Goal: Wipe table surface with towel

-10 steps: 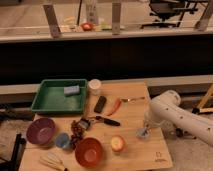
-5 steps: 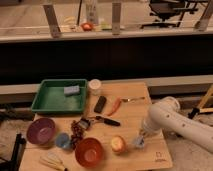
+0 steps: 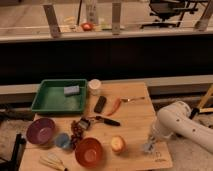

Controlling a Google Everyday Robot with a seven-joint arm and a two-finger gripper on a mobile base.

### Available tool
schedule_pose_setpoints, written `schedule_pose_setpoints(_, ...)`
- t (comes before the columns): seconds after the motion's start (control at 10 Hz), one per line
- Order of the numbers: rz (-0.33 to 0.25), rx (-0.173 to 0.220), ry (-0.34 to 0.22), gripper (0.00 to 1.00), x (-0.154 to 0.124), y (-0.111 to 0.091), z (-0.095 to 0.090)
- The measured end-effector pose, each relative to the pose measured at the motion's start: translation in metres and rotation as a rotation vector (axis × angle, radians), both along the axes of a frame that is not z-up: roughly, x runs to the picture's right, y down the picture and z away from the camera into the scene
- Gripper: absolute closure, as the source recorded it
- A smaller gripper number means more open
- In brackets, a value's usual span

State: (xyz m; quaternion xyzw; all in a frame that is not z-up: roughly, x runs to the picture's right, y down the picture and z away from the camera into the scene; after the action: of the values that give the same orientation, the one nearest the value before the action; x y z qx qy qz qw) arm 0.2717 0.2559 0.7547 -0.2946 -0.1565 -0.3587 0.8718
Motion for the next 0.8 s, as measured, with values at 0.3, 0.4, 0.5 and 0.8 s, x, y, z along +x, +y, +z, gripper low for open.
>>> schedule_pose_setpoints(0.3,0.009,0.014,0.030,1.00,0.007,-0.024,0.027)
schedule_pose_setpoints(0.4,0.001,0.018,0.021,1.00,0.000,-0.031,0.033)
schedule_pose_setpoints(0.5,-0.007,0.026,0.004,1.00,-0.010,-0.035,0.036)
schedule_pose_setpoints(0.8,-0.034,0.059,-0.085,1.00,-0.045,-0.045,0.032)
